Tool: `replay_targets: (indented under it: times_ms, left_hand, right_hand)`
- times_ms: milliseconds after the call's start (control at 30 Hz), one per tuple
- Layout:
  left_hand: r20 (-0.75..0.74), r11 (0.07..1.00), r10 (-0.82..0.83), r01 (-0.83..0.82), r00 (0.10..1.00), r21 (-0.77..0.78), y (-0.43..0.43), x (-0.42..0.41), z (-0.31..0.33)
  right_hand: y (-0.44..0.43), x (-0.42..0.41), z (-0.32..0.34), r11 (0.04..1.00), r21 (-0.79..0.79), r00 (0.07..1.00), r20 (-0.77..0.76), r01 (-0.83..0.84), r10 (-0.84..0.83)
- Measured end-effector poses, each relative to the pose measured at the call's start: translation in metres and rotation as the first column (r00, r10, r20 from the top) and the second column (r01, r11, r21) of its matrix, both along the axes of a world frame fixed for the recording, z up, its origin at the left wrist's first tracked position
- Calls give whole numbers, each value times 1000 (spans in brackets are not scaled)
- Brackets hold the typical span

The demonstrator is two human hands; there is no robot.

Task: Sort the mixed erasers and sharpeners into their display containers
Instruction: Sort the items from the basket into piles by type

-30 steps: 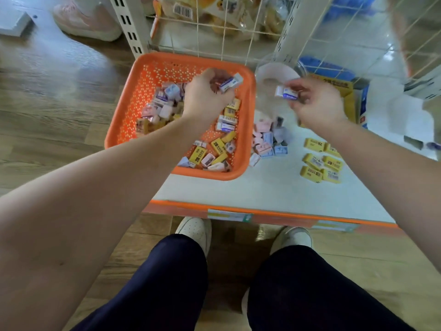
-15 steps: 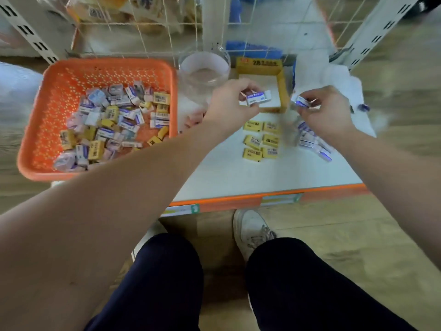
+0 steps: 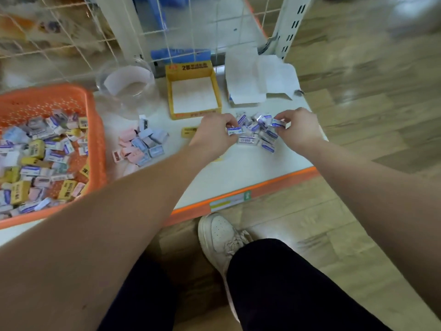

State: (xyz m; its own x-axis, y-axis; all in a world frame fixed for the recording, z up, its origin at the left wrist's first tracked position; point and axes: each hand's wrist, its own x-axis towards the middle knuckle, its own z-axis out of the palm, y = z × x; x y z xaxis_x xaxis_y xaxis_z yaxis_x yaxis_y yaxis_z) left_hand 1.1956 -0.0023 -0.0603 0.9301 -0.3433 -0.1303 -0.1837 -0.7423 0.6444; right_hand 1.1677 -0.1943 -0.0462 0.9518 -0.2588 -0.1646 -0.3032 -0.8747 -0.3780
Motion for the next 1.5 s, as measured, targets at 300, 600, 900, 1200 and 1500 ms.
replay_targets:
  times_ms: [300,600,900,1200,1500]
  left_hand:
    - [-83,1000,10,-7,997,30,-19,-5,-11]
    - [-86,988,26,-38,996,-147,5,-2,-3]
    - [209,983,155,-128,966,-134,73,20,20]
    - [246,870,480,-420,842,-258,167,32,33]
    - [198,780,612,-541,766,-315,252,21,37]
  right_hand:
    - [6,4,-20,997,65,997,-73,39,-34]
    - [25,12,-11,993,91,989,123,69,-80]
    - [96,32,0,991,117,962,272,-63,29]
    - [187,44,4,946,163,921,322,-282,219]
    - [273,48,20,874,216,856,399,-436,328]
